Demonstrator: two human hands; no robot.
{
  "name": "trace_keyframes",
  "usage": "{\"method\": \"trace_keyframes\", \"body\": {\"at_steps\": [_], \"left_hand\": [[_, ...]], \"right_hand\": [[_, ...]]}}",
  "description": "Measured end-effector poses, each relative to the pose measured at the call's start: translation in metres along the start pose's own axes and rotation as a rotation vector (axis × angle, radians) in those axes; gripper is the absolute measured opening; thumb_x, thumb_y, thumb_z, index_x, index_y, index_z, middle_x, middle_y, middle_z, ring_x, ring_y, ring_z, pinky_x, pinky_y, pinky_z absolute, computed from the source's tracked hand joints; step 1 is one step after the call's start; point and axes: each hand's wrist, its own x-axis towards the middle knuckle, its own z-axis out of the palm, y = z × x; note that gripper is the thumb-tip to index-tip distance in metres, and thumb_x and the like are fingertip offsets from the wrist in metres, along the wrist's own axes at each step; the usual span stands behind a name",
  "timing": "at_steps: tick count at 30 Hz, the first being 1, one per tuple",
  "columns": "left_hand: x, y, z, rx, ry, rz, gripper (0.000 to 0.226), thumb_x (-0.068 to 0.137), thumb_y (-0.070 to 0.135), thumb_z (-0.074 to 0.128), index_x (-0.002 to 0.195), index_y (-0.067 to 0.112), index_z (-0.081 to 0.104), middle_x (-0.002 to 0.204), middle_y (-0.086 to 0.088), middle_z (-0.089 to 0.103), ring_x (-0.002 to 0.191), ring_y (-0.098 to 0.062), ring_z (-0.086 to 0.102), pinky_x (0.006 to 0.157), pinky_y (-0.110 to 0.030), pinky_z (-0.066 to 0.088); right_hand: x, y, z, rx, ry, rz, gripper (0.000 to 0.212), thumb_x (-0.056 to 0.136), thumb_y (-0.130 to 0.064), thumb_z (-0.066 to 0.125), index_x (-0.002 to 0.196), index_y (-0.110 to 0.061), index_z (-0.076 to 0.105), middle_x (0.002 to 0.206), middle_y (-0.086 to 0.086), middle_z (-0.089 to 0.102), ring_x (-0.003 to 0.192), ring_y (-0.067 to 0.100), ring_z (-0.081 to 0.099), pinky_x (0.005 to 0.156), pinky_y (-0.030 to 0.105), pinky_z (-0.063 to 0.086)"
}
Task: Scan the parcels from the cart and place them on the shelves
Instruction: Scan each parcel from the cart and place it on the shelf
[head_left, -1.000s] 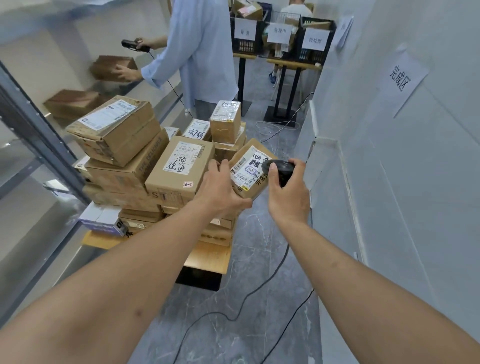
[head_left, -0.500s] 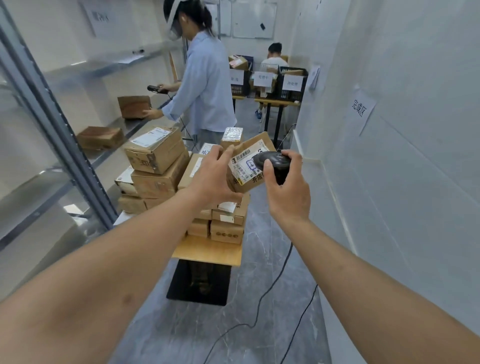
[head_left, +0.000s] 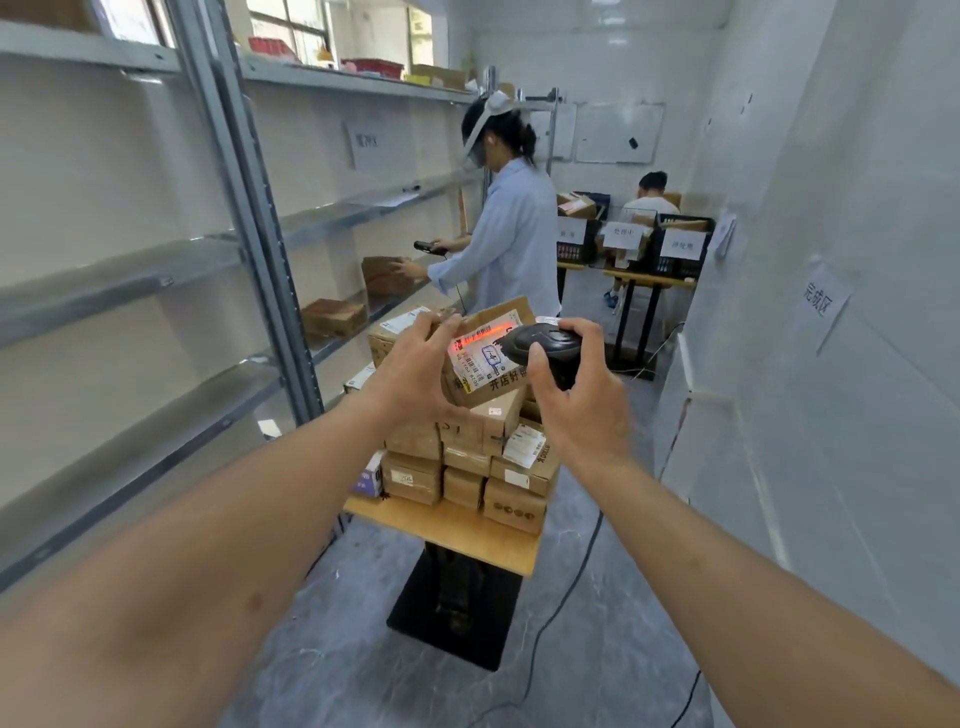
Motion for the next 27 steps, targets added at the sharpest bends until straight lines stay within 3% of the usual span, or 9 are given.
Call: {"method": "trace_keyframes", "body": {"at_steps": [6,10,15,22,27], "left_hand": [[-0.034,-0.003,-0.023,0.051,0.015,-0.098,0.132,0.062,0.052,0.097,0.163,0.013,0.021,0.154,-0.006,0.029,0.142,-0.026,0.033,0.12,-0.042,0.039],[-0.061,-0.011,-0.036,0.075,0.043,-0.223,0.136,0.061,0.056,0.096,0.164,0.014,0.019,0.152,-0.006,0.03,0.139,-0.027,0.036,0.117,-0.048,0.043],[-0.113,-0.022,-0.051,0.082,0.142,-0.478,0.139,0.054,0.077,0.08,0.163,0.016,0.022,0.14,-0.012,0.039,0.125,-0.03,0.048,0.107,-0.049,0.051],[-0.192,-0.05,-0.081,0.09,0.274,-0.786,0.121,0.063,0.069,0.086,0.161,0.026,0.029,0.132,-0.013,0.036,0.118,-0.035,0.048,0.105,-0.045,0.048],[-0.262,-0.083,-0.114,0.112,0.287,-0.962,0.122,0.059,0.074,0.079,0.16,0.028,0.028,0.129,-0.014,0.037,0.116,-0.04,0.05,0.104,-0.049,0.051]], "right_hand": [[-0.003,-0.011,0.004,0.055,-0.07,-0.045,0.037,0.103,-0.059,0.049,0.133,-0.038,0.044,0.104,-0.011,0.069,0.086,0.014,0.069,0.072,0.044,0.061],[-0.012,-0.023,0.019,0.114,-0.123,-0.089,0.039,0.104,-0.058,0.05,0.136,-0.036,0.044,0.109,-0.008,0.069,0.09,0.016,0.067,0.073,0.04,0.059],[-0.03,-0.05,0.054,0.21,-0.23,-0.023,0.041,0.105,-0.059,0.048,0.137,-0.036,0.041,0.116,-0.004,0.066,0.098,0.019,0.064,0.076,0.037,0.05],[-0.075,-0.117,0.111,0.278,-0.391,-0.023,0.044,0.106,-0.06,0.044,0.141,-0.034,0.037,0.111,-0.003,0.062,0.097,0.022,0.059,0.077,0.036,0.041],[-0.117,-0.179,0.152,0.313,-0.488,-0.07,0.043,0.104,-0.064,0.043,0.136,-0.037,0.034,0.114,0.003,0.067,0.098,0.028,0.066,0.078,0.041,0.052]]}}
